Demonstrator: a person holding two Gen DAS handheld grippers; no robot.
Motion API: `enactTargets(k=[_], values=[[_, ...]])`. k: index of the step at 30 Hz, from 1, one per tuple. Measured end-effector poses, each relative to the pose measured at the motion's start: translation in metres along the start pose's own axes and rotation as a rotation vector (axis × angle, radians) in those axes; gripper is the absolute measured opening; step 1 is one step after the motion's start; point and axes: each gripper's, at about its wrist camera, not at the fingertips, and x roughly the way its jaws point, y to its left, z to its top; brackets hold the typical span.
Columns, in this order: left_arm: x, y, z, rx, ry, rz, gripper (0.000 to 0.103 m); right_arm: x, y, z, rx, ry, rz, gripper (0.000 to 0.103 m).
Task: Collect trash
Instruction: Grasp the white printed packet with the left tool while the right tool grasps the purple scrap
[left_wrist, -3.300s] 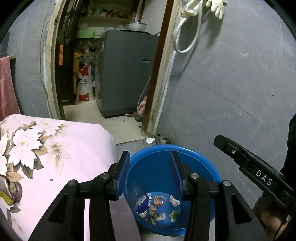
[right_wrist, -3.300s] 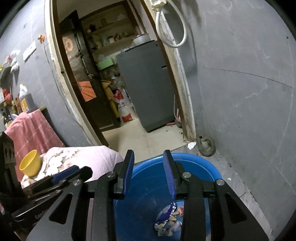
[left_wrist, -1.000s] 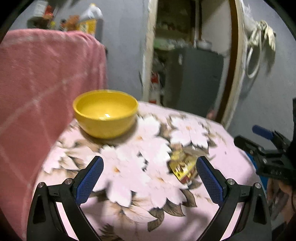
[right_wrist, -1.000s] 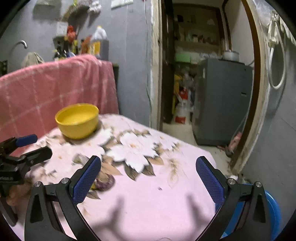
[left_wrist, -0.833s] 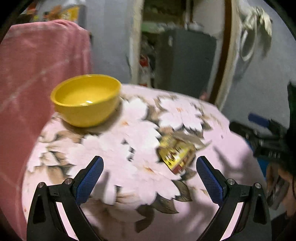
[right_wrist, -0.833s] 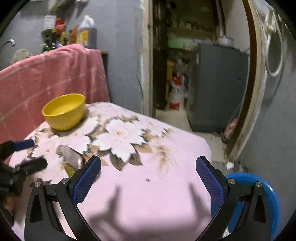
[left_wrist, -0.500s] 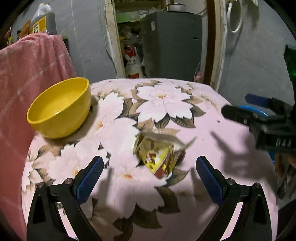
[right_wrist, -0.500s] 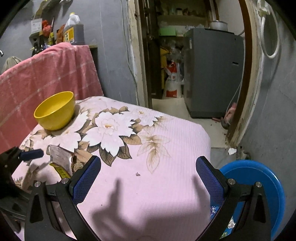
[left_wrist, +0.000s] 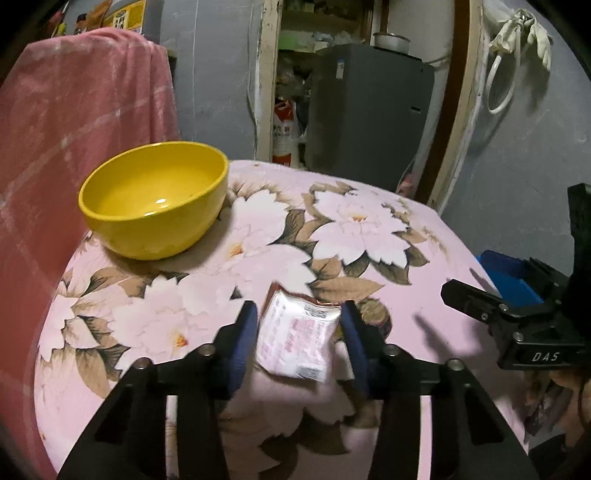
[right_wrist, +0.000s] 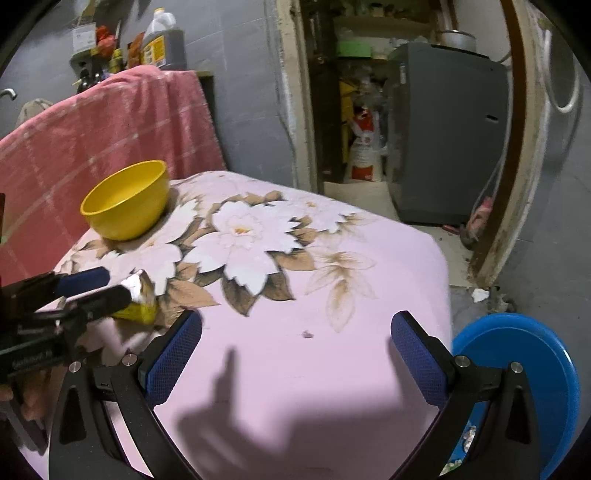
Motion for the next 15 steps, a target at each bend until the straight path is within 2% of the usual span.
enactTargets(k=[5,6,8,11,15], values=[[-0.004,0.004,-0.004,0.030,0.023,-0.025,0.035,0.013,0.019,0.001,-0.049,0.054,0.071,0.102],[-0.005,0.004,-0.006,0.045,0.027,-0.024,0.035,0.016,0.024,0.000,-0.062,0.065,0.079,0.099],[-0.006,0.004,-0.008,0.065,0.035,-0.018,0.035,0.022,0.032,-0.001,-0.095,0.095,0.097,0.085],[-0.005,0.004,-0.010,0.090,0.044,-0.015,0.035,0.029,0.042,-0.003,-0.134,0.131,0.110,0.073],[-0.005,0.006,-0.013,0.113,0.057,-0.025,0.035,0.034,0.051,-0.003,-0.166,0.145,0.139,0.071]])
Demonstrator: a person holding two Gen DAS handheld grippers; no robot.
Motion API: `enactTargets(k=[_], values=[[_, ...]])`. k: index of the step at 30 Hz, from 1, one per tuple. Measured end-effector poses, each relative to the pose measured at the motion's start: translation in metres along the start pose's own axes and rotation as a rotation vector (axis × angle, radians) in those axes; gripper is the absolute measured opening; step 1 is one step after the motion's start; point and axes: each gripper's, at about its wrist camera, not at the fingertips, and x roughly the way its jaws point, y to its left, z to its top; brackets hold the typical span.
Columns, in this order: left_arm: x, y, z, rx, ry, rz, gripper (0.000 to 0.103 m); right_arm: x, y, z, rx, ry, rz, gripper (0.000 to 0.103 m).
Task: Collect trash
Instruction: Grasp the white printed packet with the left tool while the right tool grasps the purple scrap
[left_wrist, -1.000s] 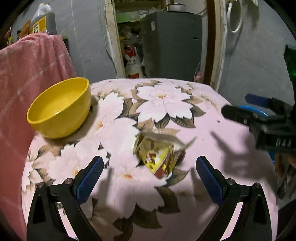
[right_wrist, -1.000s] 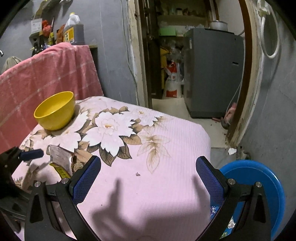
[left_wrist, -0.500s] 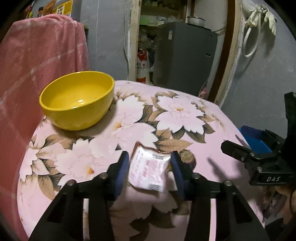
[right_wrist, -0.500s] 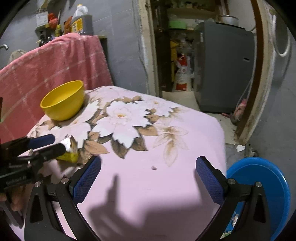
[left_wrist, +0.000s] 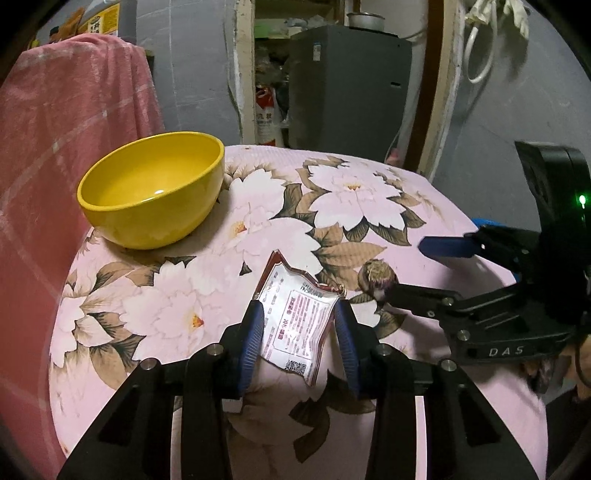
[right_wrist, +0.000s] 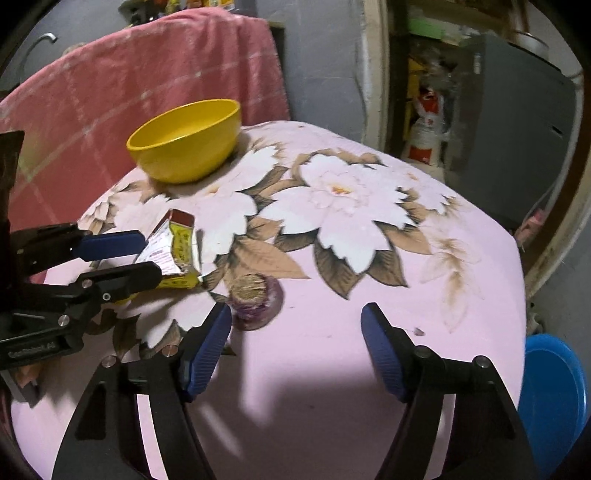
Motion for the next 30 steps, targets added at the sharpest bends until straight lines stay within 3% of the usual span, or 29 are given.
enactTargets(k=[6,10,14,18,25,30], values=[[0.000,-0.002,-0.003,0.037,0.016,-0.001,0.037,0.010,0.005,0.006,-0.033,0.023,0.041,0.054],[0.003,-0.008,-0.003,0.085,0.025,0.015,0.038,0.015,0.008,0.008,-0.043,0.033,0.069,0.049],[0.015,-0.015,0.001,0.158,0.067,0.081,0.043,0.017,0.009,0.008,-0.047,0.048,0.077,0.030],[0.025,-0.009,0.003,0.146,0.112,0.071,0.043,0.014,0.008,0.007,-0.042,0.042,0.079,0.028],[0.029,0.004,0.011,0.063,0.070,0.074,0.042,0.008,0.002,0.003,-0.021,0.029,0.066,0.027],[0.026,0.011,0.017,0.008,0.032,0.075,0.026,0.008,-0.003,0.004,0.006,0.025,0.074,0.027]])
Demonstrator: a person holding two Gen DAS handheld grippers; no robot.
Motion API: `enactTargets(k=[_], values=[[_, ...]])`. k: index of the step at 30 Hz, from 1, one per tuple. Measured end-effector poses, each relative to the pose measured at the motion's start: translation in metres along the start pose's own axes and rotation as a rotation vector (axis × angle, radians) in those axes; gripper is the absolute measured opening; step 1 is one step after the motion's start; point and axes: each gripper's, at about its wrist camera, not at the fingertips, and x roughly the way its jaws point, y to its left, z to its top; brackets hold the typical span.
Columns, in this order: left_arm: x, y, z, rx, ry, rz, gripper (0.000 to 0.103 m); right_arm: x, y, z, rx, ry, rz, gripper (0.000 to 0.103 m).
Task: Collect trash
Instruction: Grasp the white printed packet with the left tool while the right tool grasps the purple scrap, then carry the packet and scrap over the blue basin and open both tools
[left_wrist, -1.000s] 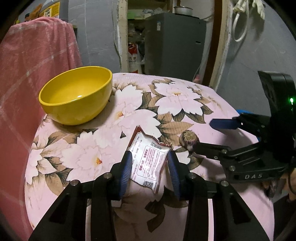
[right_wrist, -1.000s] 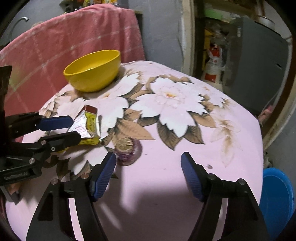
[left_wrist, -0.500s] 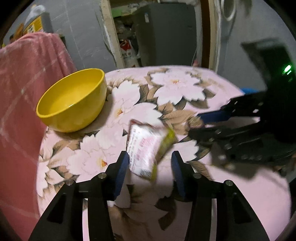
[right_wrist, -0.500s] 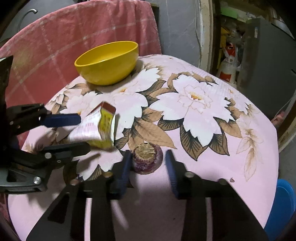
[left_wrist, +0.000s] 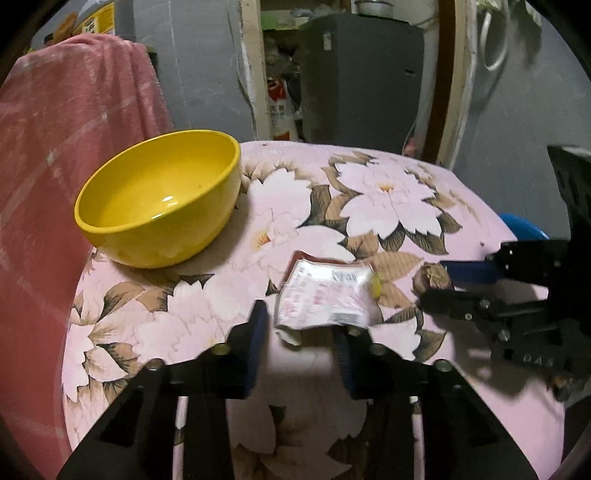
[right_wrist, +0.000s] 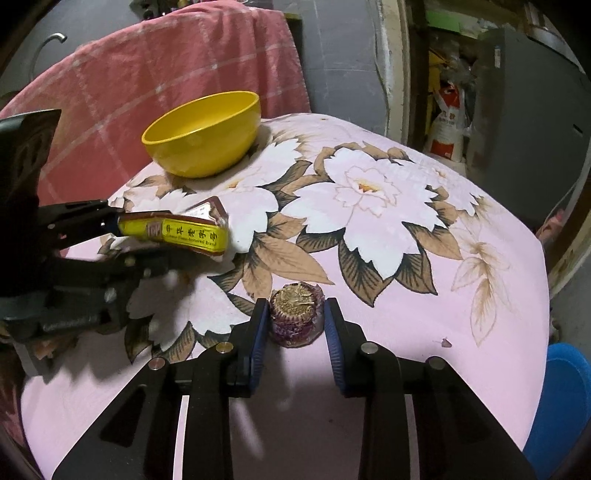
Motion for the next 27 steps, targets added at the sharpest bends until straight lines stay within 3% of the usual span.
enactTargets(k=[9,12,16,21,24,27], values=[[-0.011,-0.022,-0.001,0.097,-0.048,0.004,0.025,-0.004,-0.004,-0.001,0.032,-0.014,0.005,0.027],[-0.012,-0.024,-0.003,0.115,-0.057,0.029,0.013,-0.005,-0.005,-0.002,0.040,-0.015,0.003,0.027],[-0.010,-0.019,0.000,0.077,-0.061,0.038,0.004,-0.007,-0.010,-0.003,0.063,-0.024,0.003,0.027],[-0.017,-0.019,-0.002,0.052,-0.079,0.031,0.003,-0.012,-0.015,-0.004,0.091,-0.047,0.001,0.026],[-0.028,-0.023,-0.002,0.016,-0.113,0.017,0.003,-0.021,-0.017,-0.005,0.101,-0.091,-0.007,0.026],[-0.043,-0.027,0.001,-0.029,-0.164,-0.006,0.003,-0.044,-0.018,-0.007,0.111,-0.191,-0.023,0.026]])
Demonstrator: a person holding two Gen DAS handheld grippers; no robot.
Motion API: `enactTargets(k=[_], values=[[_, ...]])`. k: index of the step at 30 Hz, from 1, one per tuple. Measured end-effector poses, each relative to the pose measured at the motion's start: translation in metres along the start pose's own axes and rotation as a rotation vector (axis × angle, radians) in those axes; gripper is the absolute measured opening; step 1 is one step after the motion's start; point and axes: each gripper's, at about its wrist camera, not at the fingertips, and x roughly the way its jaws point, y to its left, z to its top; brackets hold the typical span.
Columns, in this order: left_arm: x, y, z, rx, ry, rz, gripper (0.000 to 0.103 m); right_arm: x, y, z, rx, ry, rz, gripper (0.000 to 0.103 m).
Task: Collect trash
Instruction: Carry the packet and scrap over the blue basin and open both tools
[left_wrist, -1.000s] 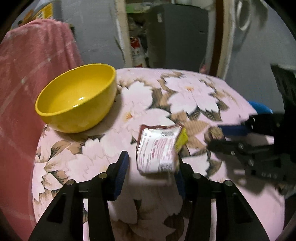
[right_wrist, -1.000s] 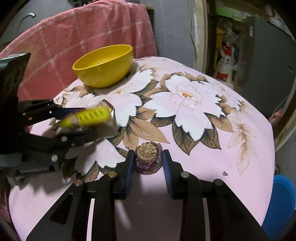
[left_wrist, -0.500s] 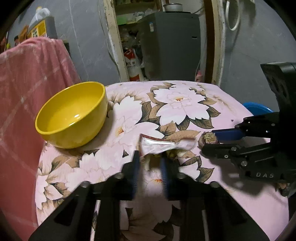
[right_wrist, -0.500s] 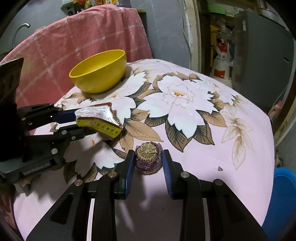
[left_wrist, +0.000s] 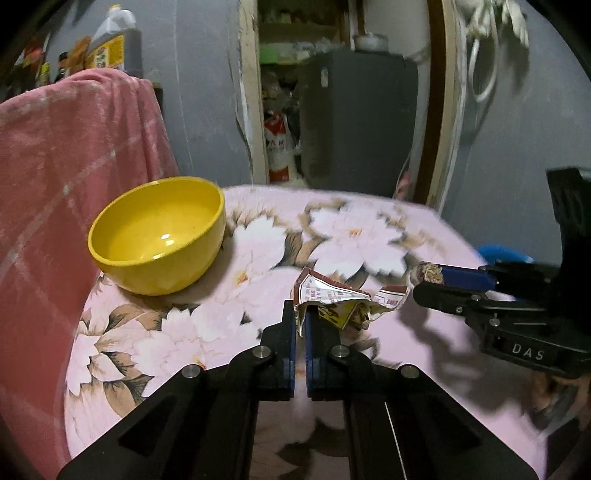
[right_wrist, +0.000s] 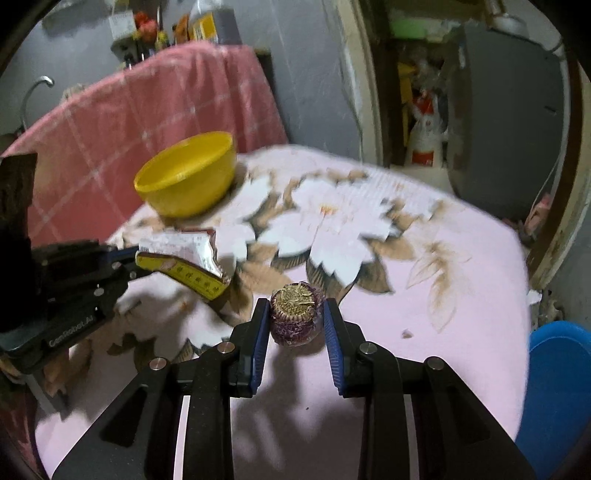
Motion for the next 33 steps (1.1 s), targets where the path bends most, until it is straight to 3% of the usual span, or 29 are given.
enactTargets(k=[8,16,25,33], values=[[-0.040,-0.023,0.022,-0.123,-0.186,-0.078,0.003,-0.086,-0.010,0.007,0.031,-0.338,-0.049,0.026],[-0.073,-0.078,0.051,-0.133,-0.369,-0.146,0.003,-0.162,-0.021,-0.005,-0.004,-0.602,-0.229,0.026],[-0.087,-0.146,0.066,-0.032,-0.456,-0.209,0.003,-0.212,-0.051,-0.032,0.032,-0.699,-0.358,0.026],[-0.074,-0.192,0.070,0.024,-0.434,-0.249,0.003,-0.238,-0.083,-0.049,0.120,-0.710,-0.414,0.027]])
